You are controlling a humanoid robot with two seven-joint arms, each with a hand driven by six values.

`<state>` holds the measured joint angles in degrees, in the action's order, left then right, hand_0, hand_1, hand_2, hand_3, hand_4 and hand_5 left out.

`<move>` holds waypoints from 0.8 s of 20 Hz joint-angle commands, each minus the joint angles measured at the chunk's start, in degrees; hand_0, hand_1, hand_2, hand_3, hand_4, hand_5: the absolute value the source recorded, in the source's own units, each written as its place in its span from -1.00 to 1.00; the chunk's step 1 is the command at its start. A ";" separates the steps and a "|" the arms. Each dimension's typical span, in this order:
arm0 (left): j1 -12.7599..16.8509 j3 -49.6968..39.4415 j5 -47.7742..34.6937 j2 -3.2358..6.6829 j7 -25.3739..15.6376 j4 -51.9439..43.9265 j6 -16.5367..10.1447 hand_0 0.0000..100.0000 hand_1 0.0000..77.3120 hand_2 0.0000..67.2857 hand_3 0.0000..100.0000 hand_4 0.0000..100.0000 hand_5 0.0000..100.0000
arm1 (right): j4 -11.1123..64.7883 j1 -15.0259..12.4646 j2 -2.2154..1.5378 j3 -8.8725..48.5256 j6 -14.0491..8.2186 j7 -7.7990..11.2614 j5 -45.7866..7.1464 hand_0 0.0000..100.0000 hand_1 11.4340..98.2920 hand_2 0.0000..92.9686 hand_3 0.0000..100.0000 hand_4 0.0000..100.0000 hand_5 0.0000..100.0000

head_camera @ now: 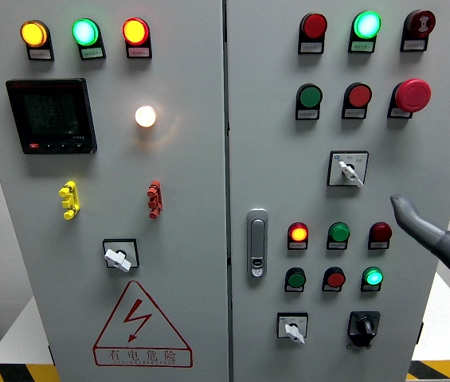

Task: Rotate and turn off gray switch
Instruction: 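Raise the right hand toward the white-handled rotary switch below the red button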

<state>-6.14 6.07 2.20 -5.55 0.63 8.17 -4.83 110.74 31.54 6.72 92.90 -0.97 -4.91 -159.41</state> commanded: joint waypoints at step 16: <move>-0.01 -0.09 -0.01 -0.08 -0.01 0.00 0.00 -0.32 -1.00 -0.63 -0.55 -0.76 -0.75 | -4.04 4.92 2.16 -1.76 5.10 -4.23 2.07 -1.00 -0.41 -0.20 0.63 0.80 0.89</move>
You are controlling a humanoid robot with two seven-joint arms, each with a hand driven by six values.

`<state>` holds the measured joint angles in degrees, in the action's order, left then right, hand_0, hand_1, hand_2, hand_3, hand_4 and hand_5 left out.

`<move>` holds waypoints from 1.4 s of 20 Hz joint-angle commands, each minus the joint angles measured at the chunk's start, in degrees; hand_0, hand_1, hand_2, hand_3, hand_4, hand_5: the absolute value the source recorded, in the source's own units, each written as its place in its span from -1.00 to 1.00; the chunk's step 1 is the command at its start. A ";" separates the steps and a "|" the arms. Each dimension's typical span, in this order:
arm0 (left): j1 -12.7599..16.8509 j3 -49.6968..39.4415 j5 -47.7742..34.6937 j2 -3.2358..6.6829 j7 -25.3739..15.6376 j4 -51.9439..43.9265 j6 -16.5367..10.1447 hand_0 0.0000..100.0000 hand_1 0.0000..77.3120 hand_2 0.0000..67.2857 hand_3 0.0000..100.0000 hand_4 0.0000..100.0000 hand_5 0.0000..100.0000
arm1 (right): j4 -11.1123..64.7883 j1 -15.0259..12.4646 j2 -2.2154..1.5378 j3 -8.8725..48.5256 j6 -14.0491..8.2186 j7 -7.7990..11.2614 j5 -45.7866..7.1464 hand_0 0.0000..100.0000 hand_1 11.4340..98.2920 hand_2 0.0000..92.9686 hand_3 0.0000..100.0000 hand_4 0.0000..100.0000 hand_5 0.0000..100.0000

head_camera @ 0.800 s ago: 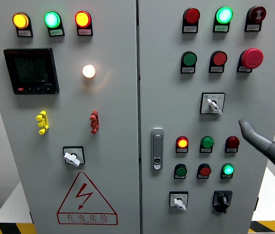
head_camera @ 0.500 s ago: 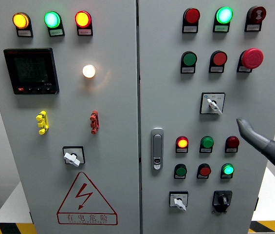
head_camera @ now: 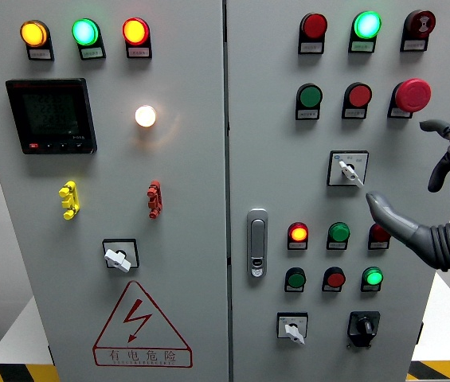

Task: Rotate and turn off gray switch
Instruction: 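Raise the right hand toward the white-handled rotary switch below the red button, then close the right hand's fingers around the white switch handle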

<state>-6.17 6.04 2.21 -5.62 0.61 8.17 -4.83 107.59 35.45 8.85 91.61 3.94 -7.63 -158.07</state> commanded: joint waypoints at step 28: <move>-0.07 -0.07 0.08 -0.09 0.09 0.09 0.00 -0.32 -1.00 -0.63 -0.55 -0.76 -0.75 | -10.38 4.89 -0.07 -2.14 1.33 -6.43 2.58 -1.00 -0.49 0.26 0.63 0.82 0.91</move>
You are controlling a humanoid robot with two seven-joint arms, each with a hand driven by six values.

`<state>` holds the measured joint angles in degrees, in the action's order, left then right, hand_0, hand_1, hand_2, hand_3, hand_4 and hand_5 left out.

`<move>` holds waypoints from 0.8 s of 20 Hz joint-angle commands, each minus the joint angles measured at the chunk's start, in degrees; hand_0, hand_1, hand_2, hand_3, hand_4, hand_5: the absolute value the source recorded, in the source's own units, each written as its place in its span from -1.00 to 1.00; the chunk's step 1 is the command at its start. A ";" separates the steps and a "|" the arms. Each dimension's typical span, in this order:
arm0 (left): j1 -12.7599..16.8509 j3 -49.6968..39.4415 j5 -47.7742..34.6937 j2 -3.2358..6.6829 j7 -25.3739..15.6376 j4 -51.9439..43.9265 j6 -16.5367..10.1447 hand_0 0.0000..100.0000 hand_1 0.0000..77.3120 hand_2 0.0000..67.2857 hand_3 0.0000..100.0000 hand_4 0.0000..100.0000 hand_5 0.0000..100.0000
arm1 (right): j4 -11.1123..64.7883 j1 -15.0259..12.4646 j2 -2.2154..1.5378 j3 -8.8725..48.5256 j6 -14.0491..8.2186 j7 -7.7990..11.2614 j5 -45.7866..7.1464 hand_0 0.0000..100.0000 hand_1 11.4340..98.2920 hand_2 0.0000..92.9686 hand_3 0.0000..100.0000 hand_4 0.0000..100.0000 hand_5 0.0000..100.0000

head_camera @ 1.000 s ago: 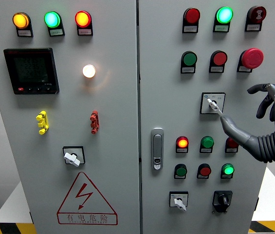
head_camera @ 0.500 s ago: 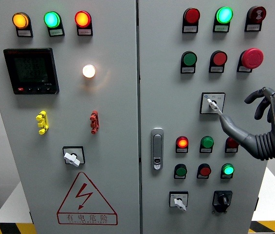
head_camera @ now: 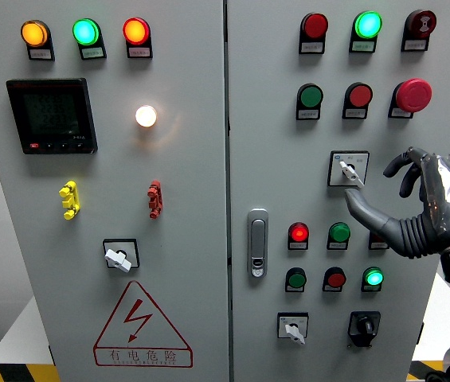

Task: Rotate and turn off gray switch
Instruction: 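Close the right hand's fingers around the white switch handle, then rotate the gripped switch handle with the right hand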

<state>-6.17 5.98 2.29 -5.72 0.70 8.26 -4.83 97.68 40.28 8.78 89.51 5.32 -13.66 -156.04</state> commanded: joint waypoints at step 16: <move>-0.07 0.00 0.00 0.00 0.00 0.00 0.00 -0.33 -1.00 -0.64 -0.56 -0.76 -0.75 | -5.74 3.23 0.09 -2.06 -0.14 -1.19 1.09 -1.00 -0.49 0.26 0.60 0.83 0.88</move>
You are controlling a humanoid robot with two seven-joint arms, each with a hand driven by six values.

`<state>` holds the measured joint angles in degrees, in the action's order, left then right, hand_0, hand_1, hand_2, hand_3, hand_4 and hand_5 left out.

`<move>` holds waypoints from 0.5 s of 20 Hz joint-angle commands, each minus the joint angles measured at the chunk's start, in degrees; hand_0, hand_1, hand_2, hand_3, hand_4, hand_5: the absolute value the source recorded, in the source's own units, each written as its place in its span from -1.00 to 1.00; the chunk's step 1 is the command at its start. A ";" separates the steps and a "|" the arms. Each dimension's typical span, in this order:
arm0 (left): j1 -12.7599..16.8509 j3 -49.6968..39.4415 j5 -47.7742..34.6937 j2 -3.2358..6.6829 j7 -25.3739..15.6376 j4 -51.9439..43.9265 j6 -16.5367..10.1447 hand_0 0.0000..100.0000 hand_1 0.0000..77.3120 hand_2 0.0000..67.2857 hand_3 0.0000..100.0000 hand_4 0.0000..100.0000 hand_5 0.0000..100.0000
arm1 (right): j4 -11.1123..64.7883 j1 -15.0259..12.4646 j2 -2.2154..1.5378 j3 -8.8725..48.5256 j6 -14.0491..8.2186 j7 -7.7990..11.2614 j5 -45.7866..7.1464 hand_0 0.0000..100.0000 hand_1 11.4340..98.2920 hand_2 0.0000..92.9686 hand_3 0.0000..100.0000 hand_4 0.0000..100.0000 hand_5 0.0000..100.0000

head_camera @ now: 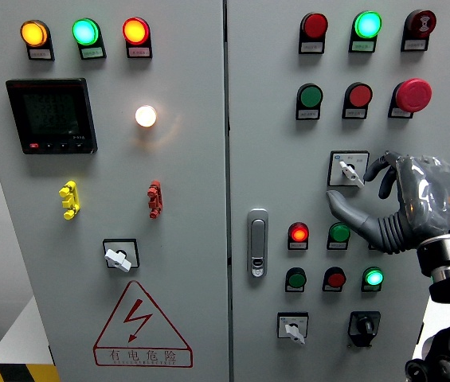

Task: Rotate and turn off gray switch
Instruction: 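Rotate the gripped switch handle with the right hand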

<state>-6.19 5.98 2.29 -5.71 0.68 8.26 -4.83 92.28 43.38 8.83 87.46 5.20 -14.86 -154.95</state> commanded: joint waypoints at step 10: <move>0.04 0.00 0.00 -0.01 -0.07 0.00 0.00 -0.33 -1.00 -0.63 -0.55 -0.76 -0.75 | -1.84 1.53 0.04 -0.36 -0.01 -0.44 0.00 -1.00 -0.50 0.30 0.60 0.83 0.87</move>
<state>-6.19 5.98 2.29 -5.71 0.68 8.26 -4.83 90.58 44.67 8.86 87.23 5.18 -15.28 -154.95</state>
